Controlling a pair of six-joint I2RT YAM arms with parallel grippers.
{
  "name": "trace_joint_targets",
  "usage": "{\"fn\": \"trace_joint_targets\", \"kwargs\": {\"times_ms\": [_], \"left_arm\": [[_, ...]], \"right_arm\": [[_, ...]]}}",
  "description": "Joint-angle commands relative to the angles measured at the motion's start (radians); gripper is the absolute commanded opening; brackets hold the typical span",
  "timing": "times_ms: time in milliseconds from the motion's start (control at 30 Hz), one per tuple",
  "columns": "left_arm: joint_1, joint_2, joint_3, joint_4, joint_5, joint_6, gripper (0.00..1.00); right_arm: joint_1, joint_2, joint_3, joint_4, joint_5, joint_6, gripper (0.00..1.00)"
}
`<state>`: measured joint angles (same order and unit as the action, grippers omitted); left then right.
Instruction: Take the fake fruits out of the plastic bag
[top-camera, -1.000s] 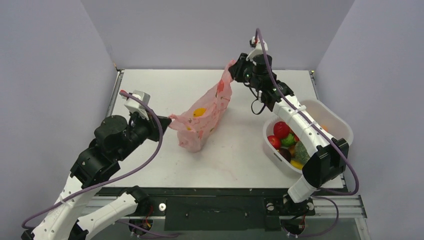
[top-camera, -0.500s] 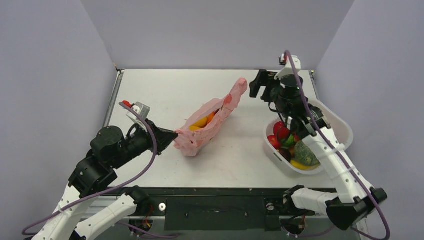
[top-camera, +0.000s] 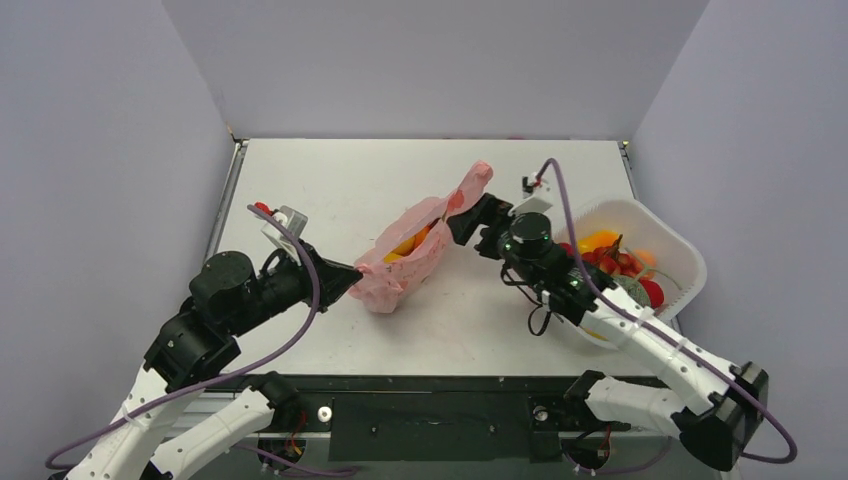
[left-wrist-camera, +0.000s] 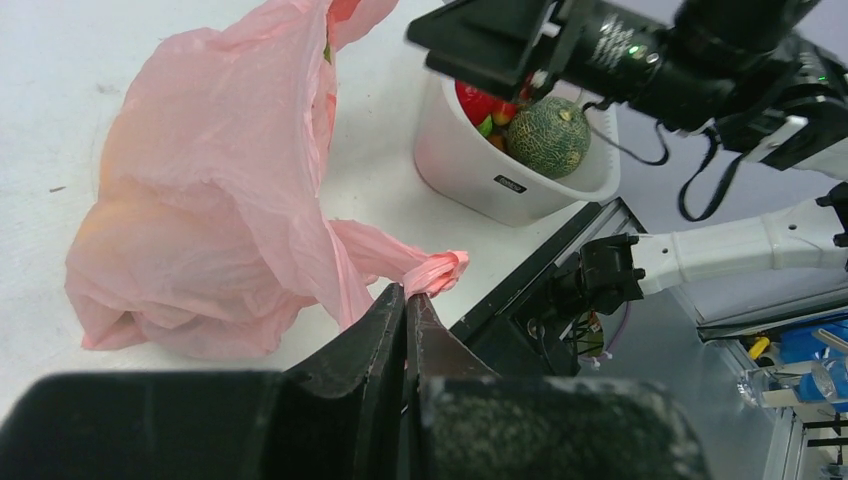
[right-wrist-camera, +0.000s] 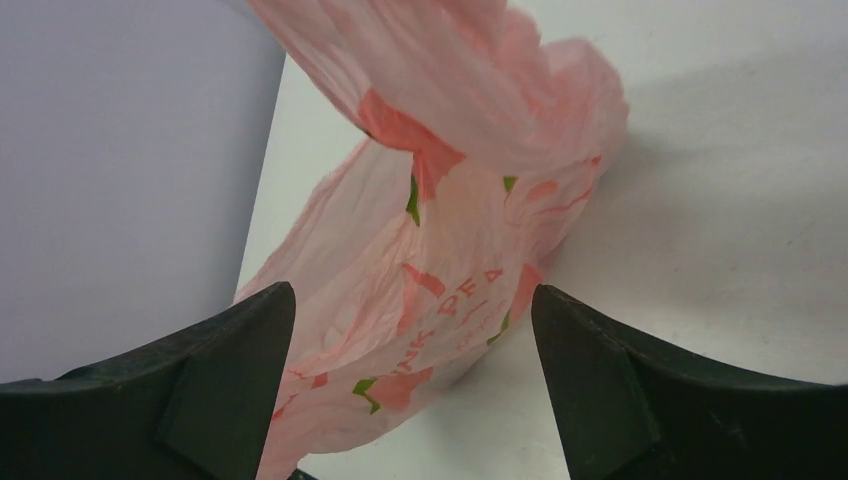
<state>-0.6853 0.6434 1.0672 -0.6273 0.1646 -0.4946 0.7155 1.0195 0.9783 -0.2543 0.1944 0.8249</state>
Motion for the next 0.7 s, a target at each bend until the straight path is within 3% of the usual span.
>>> {"fn": "trace_joint_targets", "kwargs": {"times_ms": [0,200,367,433,467,533,667], "left_arm": [[0.003,-0.002,-0.017,0.054,0.0,-0.031,0.0],[0.003,0.005,-0.017,0.047,-0.001,-0.047,0.0],[0.003,0.005,0.003,0.006,-0.011,-0.042,0.0],[0.004,0.009,0.02,-0.022,-0.011,-0.031,0.0],[0.004,0.017,0.042,-0.037,-0.011,-0.025,0.0],[0.004,0.036,0.093,-0.09,-0.023,-0.001,0.0],[0.003,0.096,0.241,-0.221,-0.105,0.068,0.01]], "right_arm": [[0.077,0.101,-0.046,0.23,-0.013,0.164,0.83],[0.143,0.303,-0.009,0.313,-0.002,0.248,0.76],[0.156,0.412,-0.014,0.344,0.009,0.285,0.52],[0.159,0.43,-0.012,0.331,0.016,0.279,0.33],[0.16,0.432,-0.012,0.326,0.009,0.276,0.16],[0.164,0.431,-0.012,0.317,0.006,0.259,0.0],[0.175,0.399,-0.015,0.311,0.011,0.202,0.0]]}}
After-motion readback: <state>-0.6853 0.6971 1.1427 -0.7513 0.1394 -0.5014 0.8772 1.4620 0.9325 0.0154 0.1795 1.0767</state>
